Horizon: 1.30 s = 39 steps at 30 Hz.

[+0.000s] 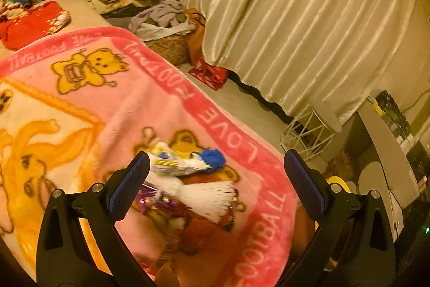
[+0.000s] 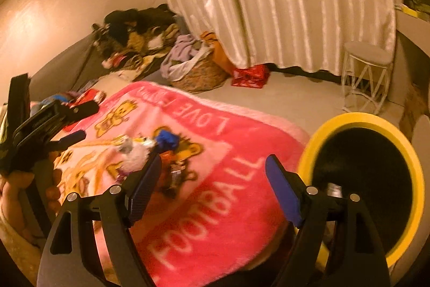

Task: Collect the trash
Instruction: 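Move both tools back to the trash pile on the blanket, then grasp the white-yellow snack bag with the left gripper while the right grasps the orange wrapper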

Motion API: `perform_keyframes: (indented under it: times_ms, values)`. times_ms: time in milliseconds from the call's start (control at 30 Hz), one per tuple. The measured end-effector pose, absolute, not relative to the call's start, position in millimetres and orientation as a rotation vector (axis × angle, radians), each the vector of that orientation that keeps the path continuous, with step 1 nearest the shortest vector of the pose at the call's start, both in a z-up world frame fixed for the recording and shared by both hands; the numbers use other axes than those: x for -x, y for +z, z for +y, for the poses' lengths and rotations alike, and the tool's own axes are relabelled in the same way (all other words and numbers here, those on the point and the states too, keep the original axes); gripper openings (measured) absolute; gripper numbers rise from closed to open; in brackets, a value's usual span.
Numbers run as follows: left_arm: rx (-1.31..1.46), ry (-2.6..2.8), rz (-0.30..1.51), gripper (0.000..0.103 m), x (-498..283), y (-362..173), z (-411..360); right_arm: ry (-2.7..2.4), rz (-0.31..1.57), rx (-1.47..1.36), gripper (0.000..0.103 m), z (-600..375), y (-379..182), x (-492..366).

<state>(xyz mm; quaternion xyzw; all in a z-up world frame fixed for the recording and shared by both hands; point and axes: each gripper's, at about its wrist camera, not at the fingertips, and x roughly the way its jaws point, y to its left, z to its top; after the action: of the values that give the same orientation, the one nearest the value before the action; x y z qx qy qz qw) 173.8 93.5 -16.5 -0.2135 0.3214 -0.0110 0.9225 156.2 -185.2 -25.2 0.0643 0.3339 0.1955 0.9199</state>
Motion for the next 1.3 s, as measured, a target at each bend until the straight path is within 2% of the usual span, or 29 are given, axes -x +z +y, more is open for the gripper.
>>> perform_keyframes:
  times_ms: [500,767,833,967,1067,1100,1133,1200,1300]
  values:
    - [0.511,0.058,0.722,0.092,-173.9,-51.4,151.5,0.573,0.794,0.006,0.077,-109.1,-61.1,-154.3]
    - [0.561,0.008,0.774,0.078,-188.8,-70.6,155.8,0.622,0.865,0.050,0.076,-84.2,-86.6,-158.3]
    - [0.566,-0.003,0.790,0.075,-194.8,-72.6,154.0,0.627,0.882,0.062,0.071,-78.9,-92.2,-161.3]
    - [0.520,-0.030,0.818,0.075,-209.1,-74.5,141.2,0.639,0.919,0.090,0.063,-66.5,-103.4,-167.0]
    - [0.479,-0.032,0.844,0.072,-217.7,-79.1,131.2,0.647,0.958,0.104,0.040,-60.9,-111.8,-168.7]
    - [0.470,-0.031,0.849,0.069,-219.2,-80.9,129.3,0.651,0.963,0.106,0.031,-60.3,-113.1,-168.1]
    - [0.458,-0.030,0.857,0.063,-221.3,-82.9,125.8,0.659,0.960,0.105,0.026,-60.7,-112.9,-166.7]
    - [0.450,-0.025,0.871,0.060,-224.0,-86.1,122.8,0.673,0.951,0.100,0.019,-61.4,-111.0,-164.5]
    - [0.452,-0.006,0.886,0.057,-227.1,-91.9,122.5,0.690,0.937,0.106,0.015,-62.3,-108.9,-158.4]
